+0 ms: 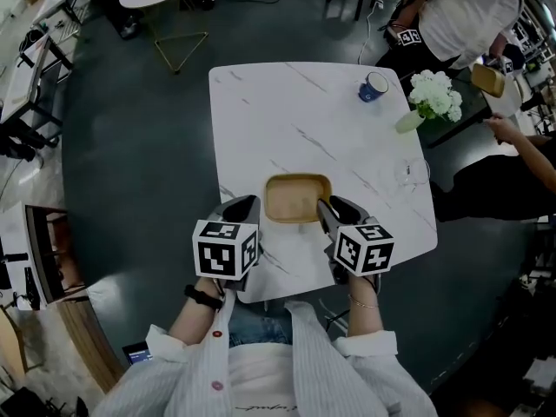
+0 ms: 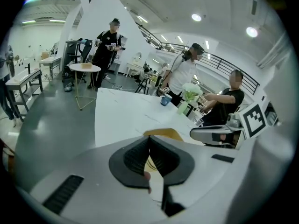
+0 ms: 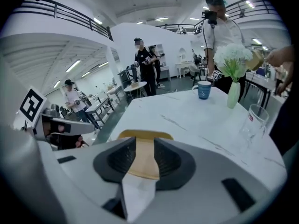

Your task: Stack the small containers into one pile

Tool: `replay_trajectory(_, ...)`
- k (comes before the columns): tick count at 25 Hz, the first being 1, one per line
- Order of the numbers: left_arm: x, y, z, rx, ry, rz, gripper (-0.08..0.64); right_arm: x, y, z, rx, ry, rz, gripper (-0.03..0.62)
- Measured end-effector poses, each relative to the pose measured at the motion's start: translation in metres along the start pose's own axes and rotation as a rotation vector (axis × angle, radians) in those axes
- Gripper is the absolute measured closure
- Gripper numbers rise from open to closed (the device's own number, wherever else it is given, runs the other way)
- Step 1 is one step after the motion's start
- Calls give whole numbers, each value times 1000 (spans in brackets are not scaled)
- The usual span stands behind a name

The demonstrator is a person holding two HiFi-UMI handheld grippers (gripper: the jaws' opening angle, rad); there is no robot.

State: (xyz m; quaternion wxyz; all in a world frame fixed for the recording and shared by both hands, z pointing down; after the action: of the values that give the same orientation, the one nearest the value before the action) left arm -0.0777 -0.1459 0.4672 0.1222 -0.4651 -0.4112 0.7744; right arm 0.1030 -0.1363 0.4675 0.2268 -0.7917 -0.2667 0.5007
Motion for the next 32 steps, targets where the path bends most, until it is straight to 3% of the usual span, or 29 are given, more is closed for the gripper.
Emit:
replay_trajectory(8, 24, 14, -31, -19, 27, -87, 543, 29, 15, 47, 84, 149, -60, 472)
replay_trajectory(17, 65, 31, -66, -65, 72, -218, 543, 77, 20, 86, 188, 279, -160, 532)
replay_trajectory(25, 103, 44, -106, -137, 109, -352, 543, 119, 12, 98, 258, 347, -230, 578)
replay_trajectory(32, 124, 44, -137, -188, 138, -421, 543, 146, 5, 95, 272, 389, -260, 581)
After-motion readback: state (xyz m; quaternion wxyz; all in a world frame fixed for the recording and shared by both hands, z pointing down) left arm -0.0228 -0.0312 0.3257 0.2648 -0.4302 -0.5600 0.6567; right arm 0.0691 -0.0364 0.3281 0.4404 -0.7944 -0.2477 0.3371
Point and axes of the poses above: the fingertips, and each gripper's own axes: x backward along the fingers, z to its left, y out of its top, the point moved 3 cm from there along x, backward along the fingers, and after that the axes turned 14 degrees about -x, right-handed, at the moved point
